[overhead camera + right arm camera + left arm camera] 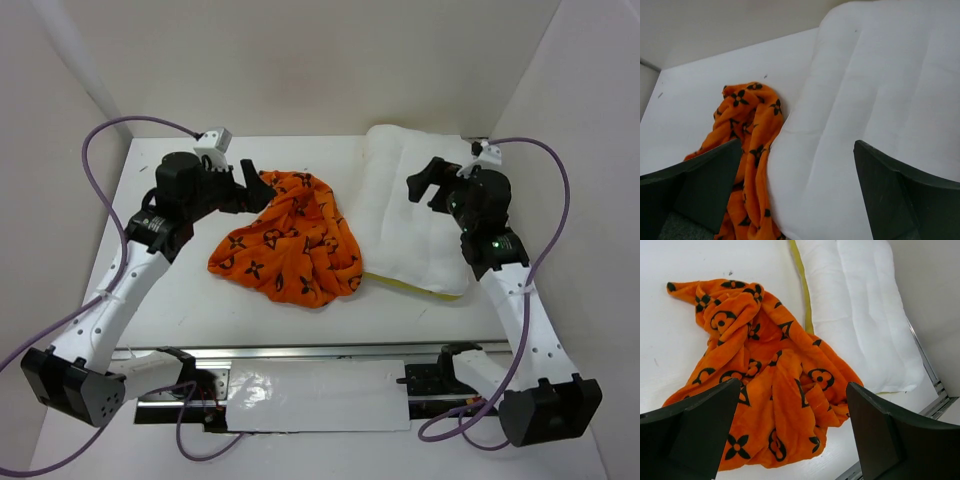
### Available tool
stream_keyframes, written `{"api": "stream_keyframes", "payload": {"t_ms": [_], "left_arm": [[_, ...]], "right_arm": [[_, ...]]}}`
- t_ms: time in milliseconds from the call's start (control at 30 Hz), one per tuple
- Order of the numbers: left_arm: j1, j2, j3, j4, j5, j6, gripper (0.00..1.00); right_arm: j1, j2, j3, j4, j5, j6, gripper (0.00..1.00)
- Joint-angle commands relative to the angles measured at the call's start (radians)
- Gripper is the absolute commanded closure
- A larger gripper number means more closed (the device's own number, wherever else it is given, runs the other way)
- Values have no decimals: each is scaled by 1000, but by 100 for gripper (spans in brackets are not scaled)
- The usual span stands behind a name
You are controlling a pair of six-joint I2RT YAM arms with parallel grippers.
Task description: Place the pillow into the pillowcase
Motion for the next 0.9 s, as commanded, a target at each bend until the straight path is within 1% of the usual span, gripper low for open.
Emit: {"api": "stream_keyframes", "payload": {"t_ms": [0,67,100,167,200,233,267,300,333,367,400,433,467,500,533,567,633,667,700,733,767,800,833,867], "left_arm": [[-1,-10,26,-40,-67,-27,0],[-1,36,26,-70,-107,-27,0],[-1,56,38,-84,-128,-27,0],[-1,105,63,-106,-138,-27,0],[-1,164,82,-106,-138,-16,0],[-1,200,95,-106,-124,10,0],[-1,237,109,-106,-124,19,0],[-1,280,125,-106,-136,19,0],[-1,368,171,-106,-136,28,0],[-1,415,196,-115,-123,37,0],[-1,461,220,-115,-109,37,0],[-1,551,269,-124,-109,51,0],[-1,594,297,-124,-100,51,0],[-1,639,325,-138,-116,60,0],[-1,680,386,-165,-138,60,0],[-1,766,418,-182,-176,60,1],[-1,840,478,-216,-199,60,4],[-1,872,525,-227,-199,60,5],[-1,922,543,-238,-199,60,7],[-1,941,556,-238,-211,60,9],[-1,956,566,-238,-212,60,16],[-1,970,578,-238,-221,60,21],[-1,993,578,-229,-221,60,27],[-1,1004,589,-229,-221,48,35]], "right_arm": [[39,10,75,-112,-64,-72,0],[70,42,100,-162,-52,-104,0],[113,73,110,-195,-38,-114,0],[171,101,110,-204,-29,-123,0],[203,124,100,-180,-20,-134,0],[276,138,74,-161,-20,-134,0],[314,151,62,-140,3,-134,0],[352,190,51,-121,37,-121,0],[434,213,51,-111,64,-121,0],[476,239,51,-111,104,-121,0],[518,266,61,-111,197,-121,0],[559,320,77,-142,254,-112,0],[629,345,100,-152,308,-112,0],[659,366,110,-166,360,-97,0],[677,407,110,-184,435,-97,0],[691,427,135,-202,453,-65,0],[676,475,135,-239,453,-28,0],[649,486,135,-239,439,18,2],[633,486,135,-239,419,30,4],[619,498,135,-239,419,52,6],[606,498,123,-249,419,79,10],[592,498,103,-235,419,80,11],[592,488,91,-218,419,80,15],[578,488,80,-183,390,58,22]]}}
